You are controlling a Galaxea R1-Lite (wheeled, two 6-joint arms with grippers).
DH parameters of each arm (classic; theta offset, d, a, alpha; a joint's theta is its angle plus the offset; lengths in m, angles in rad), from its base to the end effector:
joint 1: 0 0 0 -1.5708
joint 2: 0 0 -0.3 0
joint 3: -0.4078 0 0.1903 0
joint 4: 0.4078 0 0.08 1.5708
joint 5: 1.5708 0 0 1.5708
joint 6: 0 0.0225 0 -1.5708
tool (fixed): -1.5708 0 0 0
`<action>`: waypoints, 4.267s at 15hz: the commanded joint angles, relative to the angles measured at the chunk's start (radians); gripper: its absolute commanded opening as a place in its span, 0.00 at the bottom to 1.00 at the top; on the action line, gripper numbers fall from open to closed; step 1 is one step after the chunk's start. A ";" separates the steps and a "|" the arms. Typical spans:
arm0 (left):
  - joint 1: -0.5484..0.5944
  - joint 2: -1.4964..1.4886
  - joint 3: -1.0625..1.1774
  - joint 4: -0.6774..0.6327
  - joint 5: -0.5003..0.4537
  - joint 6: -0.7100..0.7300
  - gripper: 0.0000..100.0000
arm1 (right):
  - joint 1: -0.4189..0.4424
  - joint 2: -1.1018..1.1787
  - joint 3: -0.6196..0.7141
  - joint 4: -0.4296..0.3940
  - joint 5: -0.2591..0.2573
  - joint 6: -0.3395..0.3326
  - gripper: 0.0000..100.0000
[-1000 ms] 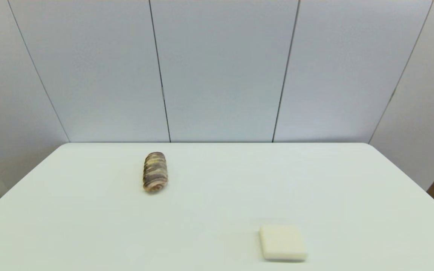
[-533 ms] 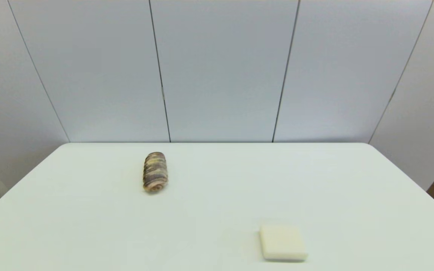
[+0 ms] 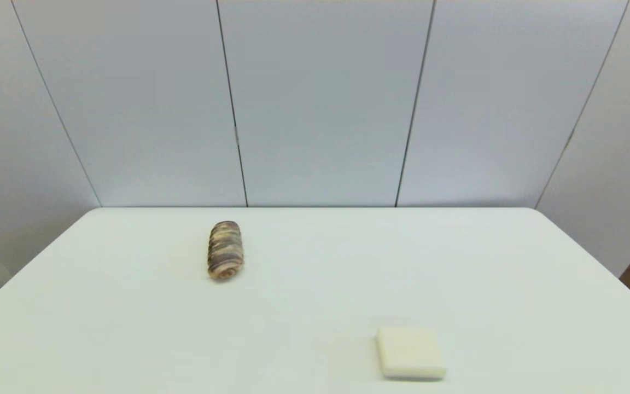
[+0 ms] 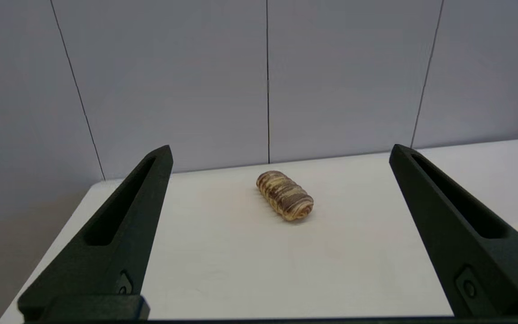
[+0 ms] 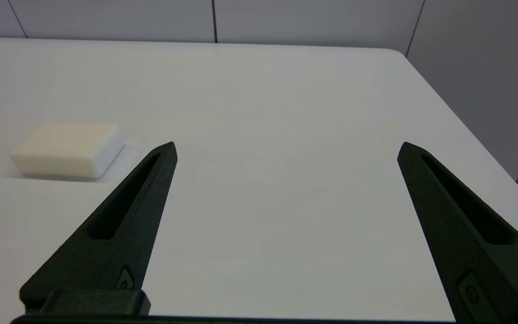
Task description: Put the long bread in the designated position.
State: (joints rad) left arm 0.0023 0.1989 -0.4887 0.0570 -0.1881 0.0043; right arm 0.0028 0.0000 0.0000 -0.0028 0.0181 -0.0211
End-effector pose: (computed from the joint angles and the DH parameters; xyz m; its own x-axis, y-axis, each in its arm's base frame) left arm -0.0489 -0.0043 0.2051 0.9563 -0.1848 0.2266 0.1787 0.9828 0.0473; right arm -0.0228 0.0003 0.0758 0.9998 0.0209 0.0028 -0.0208 0.9996 -0.0211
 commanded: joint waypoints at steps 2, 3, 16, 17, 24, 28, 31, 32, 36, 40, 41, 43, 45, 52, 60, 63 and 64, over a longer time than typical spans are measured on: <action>-0.002 0.312 0.030 0.001 -0.002 0.025 1.00 | 0.000 0.000 0.002 0.000 0.000 0.000 1.00; -0.001 0.361 0.039 0.001 -0.002 0.049 1.00 | 0.000 0.000 0.002 0.000 0.000 0.000 1.00; 0.004 0.524 0.053 -0.175 0.004 0.126 1.00 | 0.000 0.000 0.002 0.000 0.000 0.000 1.00; 0.004 0.504 0.075 -0.175 0.004 0.125 1.00 | 0.000 0.000 0.002 0.000 0.000 0.000 1.00; -0.001 0.491 0.159 -0.174 -0.005 0.140 1.00 | 0.000 0.000 0.002 0.000 0.000 0.000 1.00; 0.004 0.642 0.099 -0.189 -0.031 0.122 1.00 | 0.000 0.000 0.002 0.000 0.000 0.000 1.00; 0.024 0.767 0.064 -0.298 -0.033 0.092 1.00 | 0.000 0.000 0.002 0.000 0.000 0.000 1.00; 0.025 0.812 0.065 -0.342 -0.033 0.097 1.00 | 0.000 0.000 0.002 0.000 0.000 0.000 1.00; 0.024 1.097 0.058 -0.500 -0.031 0.094 1.00 | 0.000 0.000 0.002 0.000 0.000 0.000 1.00; 0.007 1.386 -0.051 -0.543 -0.039 0.085 1.00 | 0.000 0.000 0.002 0.000 0.000 0.000 1.00; -0.001 1.427 -0.103 -0.523 -0.040 0.077 1.00 | 0.000 0.000 0.002 0.000 0.000 0.000 1.00; -0.018 1.492 -0.197 -0.468 -0.040 0.077 1.00 | 0.000 0.000 0.002 0.000 0.000 0.000 1.00; -0.025 1.518 -0.286 -0.358 -0.042 0.079 1.00 | 0.000 0.000 0.002 0.000 0.000 0.000 1.00; -0.102 1.584 -0.821 0.435 -0.044 0.026 1.00 | 0.000 0.000 0.002 0.000 0.000 0.000 1.00; -0.265 1.855 -1.381 0.965 -0.037 -0.076 1.00 | 0.000 0.000 0.002 0.000 0.000 0.000 1.00; -0.282 1.955 -1.464 0.966 -0.024 -0.155 1.00 | 0.000 0.000 0.002 0.001 0.000 0.000 1.00; -0.285 1.992 -1.475 0.951 0.013 -0.185 1.00 | 0.000 0.000 0.002 0.000 0.000 0.000 1.00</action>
State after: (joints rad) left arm -0.2655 2.0743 -1.9109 1.0136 -0.2149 -0.1221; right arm 0.0028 0.0000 0.0000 -0.0023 0.0181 -0.0211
